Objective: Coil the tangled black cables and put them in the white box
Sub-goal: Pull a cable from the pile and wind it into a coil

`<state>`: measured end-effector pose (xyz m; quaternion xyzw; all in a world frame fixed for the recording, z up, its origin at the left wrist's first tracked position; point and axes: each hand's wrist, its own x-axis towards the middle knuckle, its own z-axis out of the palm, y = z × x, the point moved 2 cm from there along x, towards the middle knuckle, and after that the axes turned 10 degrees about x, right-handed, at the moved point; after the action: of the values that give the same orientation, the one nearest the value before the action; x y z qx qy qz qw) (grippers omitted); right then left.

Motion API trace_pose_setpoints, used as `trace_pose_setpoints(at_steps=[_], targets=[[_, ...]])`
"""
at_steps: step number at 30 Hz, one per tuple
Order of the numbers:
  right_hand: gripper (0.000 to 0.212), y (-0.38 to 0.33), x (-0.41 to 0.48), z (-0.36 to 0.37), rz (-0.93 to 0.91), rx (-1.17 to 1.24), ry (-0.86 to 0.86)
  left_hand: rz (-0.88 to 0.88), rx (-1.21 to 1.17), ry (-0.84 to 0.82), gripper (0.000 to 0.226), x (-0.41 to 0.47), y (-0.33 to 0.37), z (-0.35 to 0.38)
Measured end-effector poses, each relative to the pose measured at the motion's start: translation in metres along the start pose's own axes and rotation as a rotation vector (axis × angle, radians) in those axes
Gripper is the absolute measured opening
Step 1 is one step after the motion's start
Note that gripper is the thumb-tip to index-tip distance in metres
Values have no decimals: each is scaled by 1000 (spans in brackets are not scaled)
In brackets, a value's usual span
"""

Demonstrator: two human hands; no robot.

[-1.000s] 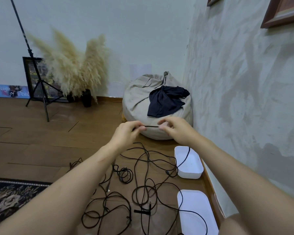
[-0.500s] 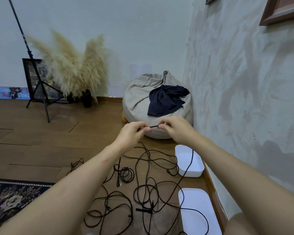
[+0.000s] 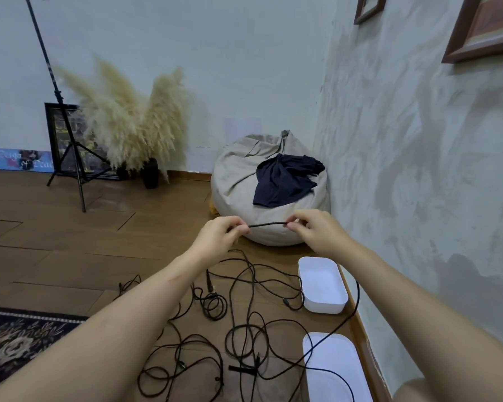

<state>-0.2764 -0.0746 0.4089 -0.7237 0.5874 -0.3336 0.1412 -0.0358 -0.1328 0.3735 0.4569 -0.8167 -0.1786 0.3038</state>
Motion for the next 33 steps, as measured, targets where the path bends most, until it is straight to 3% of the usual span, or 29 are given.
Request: trace_pose_setpoints(at_steps=[4,9,15,20,26,33], targets=[[19,-23,4,21,-98,-34,-111,79,-37,-55,19,-1,20,12],[16,-12,7,3,-26,-53,75,12,-64,-59,21,1,6,8],[20,-23,6,17,-97,-86,-75,23,-250,-94,26,2,20,12],[18,-9,8,2,-59,-98,57,-41,-329,-207,28,-3,18,18],[20,-21,8,10,-106,-55,-30,-37,-394,-220,29,-5,30,22],[15,-18,6,6,-135,-109,70,-88,-425,-336,29,-7,27,26]])
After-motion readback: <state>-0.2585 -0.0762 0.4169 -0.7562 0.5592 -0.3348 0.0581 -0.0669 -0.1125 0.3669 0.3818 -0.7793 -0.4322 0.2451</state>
